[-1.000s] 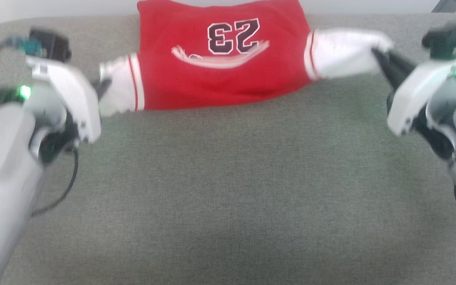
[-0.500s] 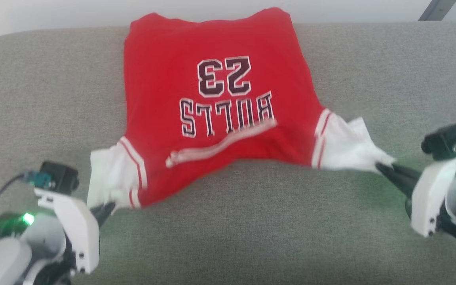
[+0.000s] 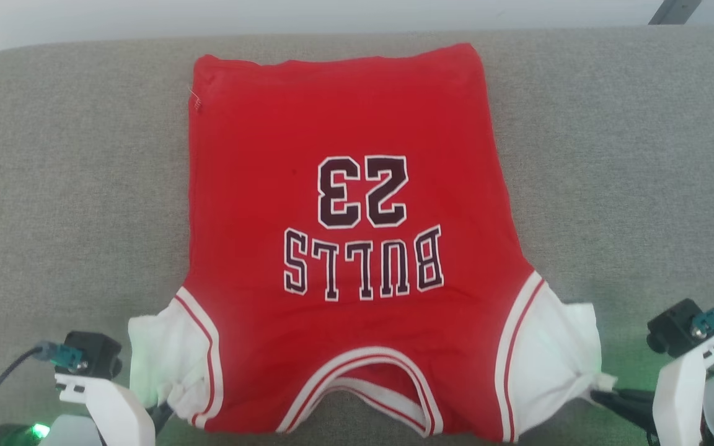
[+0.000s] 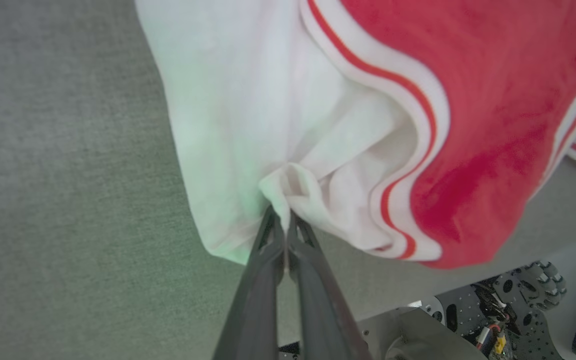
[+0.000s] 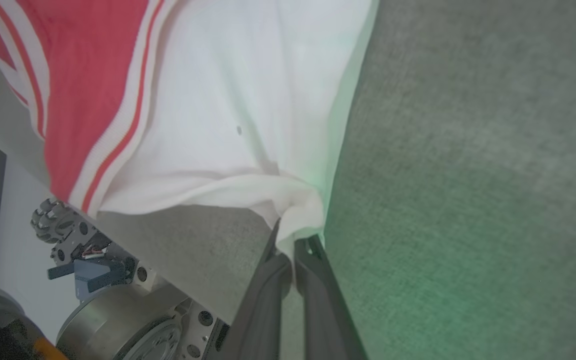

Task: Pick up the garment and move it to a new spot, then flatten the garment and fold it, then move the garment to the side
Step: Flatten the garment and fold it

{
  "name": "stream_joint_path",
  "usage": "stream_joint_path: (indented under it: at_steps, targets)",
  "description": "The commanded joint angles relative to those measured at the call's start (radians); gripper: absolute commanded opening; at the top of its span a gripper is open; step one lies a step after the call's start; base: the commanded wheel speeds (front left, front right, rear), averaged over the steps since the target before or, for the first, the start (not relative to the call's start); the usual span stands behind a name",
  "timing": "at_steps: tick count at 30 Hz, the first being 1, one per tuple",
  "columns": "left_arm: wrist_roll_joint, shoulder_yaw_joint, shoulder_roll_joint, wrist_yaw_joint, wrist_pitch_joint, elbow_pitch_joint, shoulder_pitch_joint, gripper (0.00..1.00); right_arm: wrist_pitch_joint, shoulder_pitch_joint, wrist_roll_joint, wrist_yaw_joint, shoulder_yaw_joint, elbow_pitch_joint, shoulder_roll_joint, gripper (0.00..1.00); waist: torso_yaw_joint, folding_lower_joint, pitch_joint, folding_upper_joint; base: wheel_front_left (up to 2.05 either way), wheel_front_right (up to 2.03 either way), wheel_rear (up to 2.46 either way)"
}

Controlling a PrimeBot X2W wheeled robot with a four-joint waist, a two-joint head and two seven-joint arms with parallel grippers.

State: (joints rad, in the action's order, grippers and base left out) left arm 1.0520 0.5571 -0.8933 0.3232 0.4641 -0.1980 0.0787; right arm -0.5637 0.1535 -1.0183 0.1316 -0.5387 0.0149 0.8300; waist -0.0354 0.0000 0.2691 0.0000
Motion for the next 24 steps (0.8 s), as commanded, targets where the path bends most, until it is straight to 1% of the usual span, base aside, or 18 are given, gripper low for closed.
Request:
stream_joint_path:
  at_steps: [1, 4, 6, 8, 9, 10, 11, 12, 15, 18, 21, 24]
  targets:
    - [0.006, -0.001, 0.003, 0.010, -0.003, -0.001, -0.017, 0.00, -0.008, -0.019, -0.007, -0.002, 0.000, 0.003, 0.004, 0.00, 0.000, 0.0000, 0.002, 0.0000, 0.00, 0.00, 0.00]
    - [0.003, 0.001, 0.012, 0.017, -0.015, -0.003, -0.029, 0.00, -0.018, -0.048, -0.002, -0.002, 0.009, 0.011, -0.001, 0.00, 0.001, 0.0000, 0.007, 0.0000, 0.00, 0.00, 0.00]
    - [-0.003, -0.005, 0.023, 0.022, -0.035, 0.003, -0.028, 0.00, -0.006, -0.054, 0.027, -0.002, 0.017, 0.000, -0.016, 0.00, 0.002, 0.0000, 0.011, 0.0000, 0.00, 0.00, 0.00]
    - [-0.006, 0.001, 0.043, 0.010, -0.050, 0.008, -0.017, 0.00, 0.002, -0.056, 0.051, -0.002, 0.029, -0.026, -0.044, 0.00, 0.003, 0.0000, 0.016, 0.0000, 0.00, 0.00, 0.00]
    - [-0.008, 0.004, 0.051, 0.006, -0.053, 0.012, -0.010, 0.00, 0.011, -0.050, 0.063, -0.002, 0.036, -0.038, -0.062, 0.33, 0.004, 0.0000, 0.019, 0.0000, 0.00, 0.00, 0.00]
    - [-0.011, 0.004, 0.061, 0.004, -0.062, 0.017, 0.000, 0.00, 0.011, -0.044, 0.083, -0.002, 0.037, -0.051, -0.074, 0.54, 0.005, 0.0000, 0.022, 0.0000, 0.00, 0.00, 0.00]
    - [-0.013, 0.003, 0.072, 0.003, -0.069, 0.023, 0.010, 0.00, 0.010, -0.038, 0.101, -0.003, 0.042, -0.064, -0.086, 0.87, 0.006, 0.0000, 0.025, 0.0000, 0.00, 0.00, 0.00]
    - [-0.020, 0.004, 0.078, 0.001, -0.074, 0.028, 0.016, 0.00, 0.011, -0.031, 0.113, -0.005, 0.053, -0.074, -0.101, 1.00, 0.008, 0.0000, 0.028, 0.0000, 0.00, 0.00, 0.00]
    - [-0.036, 0.010, 0.101, 0.000, -0.090, 0.041, 0.037, 0.00, 0.004, -0.015, 0.139, -0.008, 0.099, -0.078, -0.130, 1.00, 0.015, 0.0000, 0.034, 0.0000, 0.00, 0.00, 0.00]
    - [-0.048, 0.012, 0.121, -0.003, -0.112, 0.046, 0.059, 0.00, 0.005, 0.001, 0.167, -0.008, 0.178, -0.050, -0.153, 1.00, 0.023, 0.0000, 0.045, 0.0000, 0.00, 0.00, 0.00]
    - [-0.058, 0.011, 0.137, -0.008, -0.133, 0.052, 0.071, 0.00, 0.007, 0.023, 0.204, -0.002, 0.278, 0.007, -0.202, 1.00, 0.034, 0.0000, 0.060, 0.0000, 0.00, 0.00, 0.00]
    - [-0.071, 0.014, 0.156, -0.013, -0.151, 0.061, 0.092, 0.00, 0.005, 0.076, 0.272, -0.001, 0.374, 0.037, -0.267, 1.00, 0.048, 0.0000, 0.078, 0.0000, 0.00, 0.00, 0.00]
